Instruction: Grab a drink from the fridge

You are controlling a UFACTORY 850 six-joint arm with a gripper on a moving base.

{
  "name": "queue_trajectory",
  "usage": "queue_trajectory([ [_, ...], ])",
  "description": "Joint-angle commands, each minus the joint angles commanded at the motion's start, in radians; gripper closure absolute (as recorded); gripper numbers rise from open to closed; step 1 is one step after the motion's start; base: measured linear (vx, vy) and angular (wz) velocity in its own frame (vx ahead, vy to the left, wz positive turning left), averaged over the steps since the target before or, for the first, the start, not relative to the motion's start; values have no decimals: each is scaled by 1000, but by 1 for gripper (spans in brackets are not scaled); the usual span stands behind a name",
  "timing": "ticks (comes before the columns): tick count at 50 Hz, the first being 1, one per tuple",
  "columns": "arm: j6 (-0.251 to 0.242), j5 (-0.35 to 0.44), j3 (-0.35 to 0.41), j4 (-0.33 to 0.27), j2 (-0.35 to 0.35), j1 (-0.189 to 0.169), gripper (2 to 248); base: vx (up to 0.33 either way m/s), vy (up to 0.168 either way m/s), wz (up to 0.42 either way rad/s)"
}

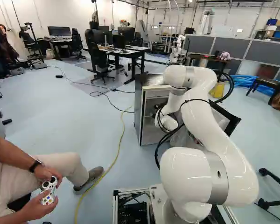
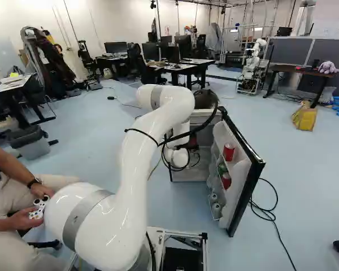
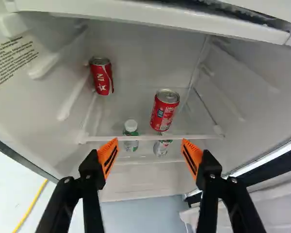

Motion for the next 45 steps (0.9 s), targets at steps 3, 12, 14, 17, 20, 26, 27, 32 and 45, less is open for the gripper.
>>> queue_trajectory([
  [3, 0, 0, 0, 0, 0, 0, 73, 0, 0, 0],
  [12, 0, 0, 0, 0, 0, 0, 85, 0, 0, 0],
  [14, 0, 0, 0, 0, 0, 0, 95, 0, 0, 0],
  [17, 0, 0, 0, 0, 0, 0, 95, 0, 0, 0],
  [20, 0, 0, 0, 0, 0, 0, 93, 0, 0, 0],
  [26, 0, 0, -1, 0, 0, 0, 93, 0, 0, 0],
  [27, 0, 0, -1, 0, -1, 0, 93, 0, 0, 0],
  [32, 0, 0, -7, 2, -4, 1, 93, 0, 0, 0],
  [45, 0, 0, -34, 36, -18, 7, 93, 0, 0, 0],
])
